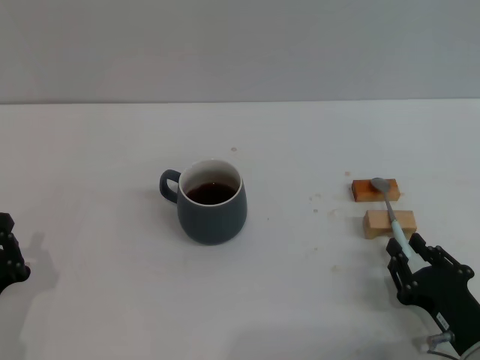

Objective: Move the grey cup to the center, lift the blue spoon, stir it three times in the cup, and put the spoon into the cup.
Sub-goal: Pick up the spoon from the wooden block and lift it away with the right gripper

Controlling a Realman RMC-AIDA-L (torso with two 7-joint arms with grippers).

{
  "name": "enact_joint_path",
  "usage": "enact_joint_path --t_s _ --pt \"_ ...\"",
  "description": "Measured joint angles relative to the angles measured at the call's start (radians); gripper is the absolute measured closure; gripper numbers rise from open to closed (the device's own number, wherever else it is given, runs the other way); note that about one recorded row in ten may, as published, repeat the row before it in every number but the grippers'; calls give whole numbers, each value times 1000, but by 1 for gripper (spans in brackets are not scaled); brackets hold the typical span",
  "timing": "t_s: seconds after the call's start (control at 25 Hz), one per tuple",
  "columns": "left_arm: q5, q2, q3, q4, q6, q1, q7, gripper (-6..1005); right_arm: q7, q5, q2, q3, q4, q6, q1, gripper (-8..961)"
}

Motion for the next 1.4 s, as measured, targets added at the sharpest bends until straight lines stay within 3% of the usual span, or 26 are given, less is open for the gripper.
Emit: enact_joint_path --t_s 0.36,0.48,1.08,1.28,1.4 --pt "0 1 0 3 0 0 0 1001 17 3 1 11 6 20 5 668" --pt "0 0 0 10 0 -1 0 1001 22 4 1 13 6 46 14 794" --pt "0 -2 0 10 0 -2 -2 1001 -62 -7 -10 0 90 -62 -52 794" --pt "0 -2 5 11 0 -2 -2 1001 -170 -8 -36 2 221 -46 -76 793" --pt "0 -2 8 10 0 -1 -1 1001 -224 -8 -81 4 340 13 -78 793"
